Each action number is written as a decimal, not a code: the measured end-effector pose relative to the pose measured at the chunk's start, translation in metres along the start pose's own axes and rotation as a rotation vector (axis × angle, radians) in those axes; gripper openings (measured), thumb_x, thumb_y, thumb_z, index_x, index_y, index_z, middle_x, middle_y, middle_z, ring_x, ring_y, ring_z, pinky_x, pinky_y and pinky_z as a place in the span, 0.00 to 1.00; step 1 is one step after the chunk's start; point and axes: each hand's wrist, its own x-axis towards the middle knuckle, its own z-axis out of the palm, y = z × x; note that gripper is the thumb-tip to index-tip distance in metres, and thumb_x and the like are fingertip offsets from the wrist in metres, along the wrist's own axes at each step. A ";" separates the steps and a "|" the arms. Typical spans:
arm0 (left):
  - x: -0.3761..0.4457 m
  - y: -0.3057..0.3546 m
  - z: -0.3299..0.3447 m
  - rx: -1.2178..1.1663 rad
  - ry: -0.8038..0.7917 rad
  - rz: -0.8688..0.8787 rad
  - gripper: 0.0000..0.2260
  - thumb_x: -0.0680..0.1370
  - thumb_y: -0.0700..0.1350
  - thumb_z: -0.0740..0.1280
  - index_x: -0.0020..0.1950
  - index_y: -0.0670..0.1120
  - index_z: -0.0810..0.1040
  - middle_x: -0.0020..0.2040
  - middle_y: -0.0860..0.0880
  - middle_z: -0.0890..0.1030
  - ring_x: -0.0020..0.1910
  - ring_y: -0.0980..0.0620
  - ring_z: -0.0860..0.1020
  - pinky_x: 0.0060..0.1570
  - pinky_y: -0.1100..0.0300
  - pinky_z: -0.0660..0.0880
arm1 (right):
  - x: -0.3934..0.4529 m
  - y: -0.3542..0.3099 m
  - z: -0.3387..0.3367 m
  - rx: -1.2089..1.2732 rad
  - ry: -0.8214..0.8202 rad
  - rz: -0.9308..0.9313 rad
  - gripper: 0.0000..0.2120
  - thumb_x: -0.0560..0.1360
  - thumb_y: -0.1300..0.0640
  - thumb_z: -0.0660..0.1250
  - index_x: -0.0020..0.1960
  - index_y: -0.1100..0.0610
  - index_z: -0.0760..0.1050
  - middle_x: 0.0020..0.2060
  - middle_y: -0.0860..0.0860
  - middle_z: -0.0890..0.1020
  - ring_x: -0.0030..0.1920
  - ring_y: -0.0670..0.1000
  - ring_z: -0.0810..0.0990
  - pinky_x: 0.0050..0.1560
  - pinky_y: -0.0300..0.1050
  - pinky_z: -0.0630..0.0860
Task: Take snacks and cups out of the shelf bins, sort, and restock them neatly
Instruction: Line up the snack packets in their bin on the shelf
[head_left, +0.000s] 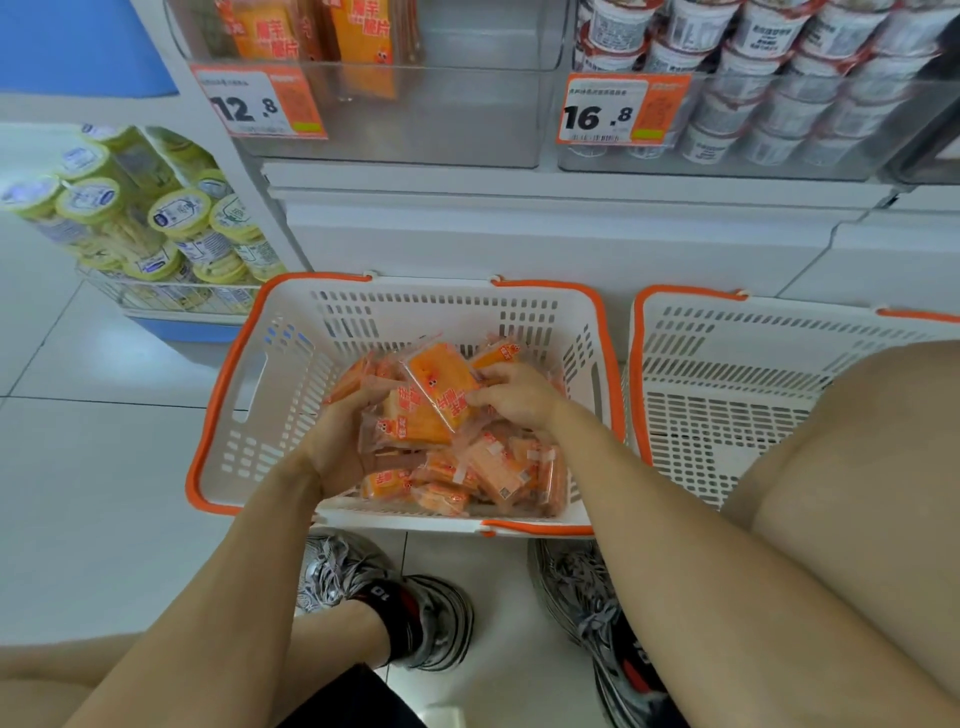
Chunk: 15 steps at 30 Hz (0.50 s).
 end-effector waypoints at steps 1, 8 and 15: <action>-0.002 0.000 0.001 -0.009 0.006 0.028 0.16 0.81 0.51 0.64 0.68 0.51 0.76 0.65 0.38 0.79 0.61 0.31 0.78 0.62 0.30 0.72 | -0.001 -0.001 0.001 -0.046 0.020 -0.001 0.10 0.76 0.59 0.73 0.56 0.54 0.79 0.49 0.53 0.86 0.45 0.52 0.87 0.44 0.45 0.83; -0.017 -0.011 0.006 0.112 0.046 0.117 0.22 0.75 0.48 0.74 0.53 0.28 0.77 0.53 0.31 0.81 0.57 0.34 0.80 0.61 0.43 0.77 | -0.010 -0.001 0.037 0.032 -0.045 0.167 0.14 0.74 0.49 0.75 0.50 0.60 0.83 0.40 0.54 0.87 0.40 0.51 0.86 0.43 0.46 0.81; -0.028 -0.009 0.000 0.327 0.139 0.097 0.02 0.78 0.36 0.67 0.49 0.36 0.78 0.44 0.37 0.84 0.41 0.43 0.85 0.44 0.50 0.83 | -0.015 -0.003 0.038 -0.150 -0.041 0.129 0.46 0.65 0.49 0.83 0.75 0.55 0.63 0.66 0.55 0.77 0.57 0.53 0.83 0.53 0.52 0.81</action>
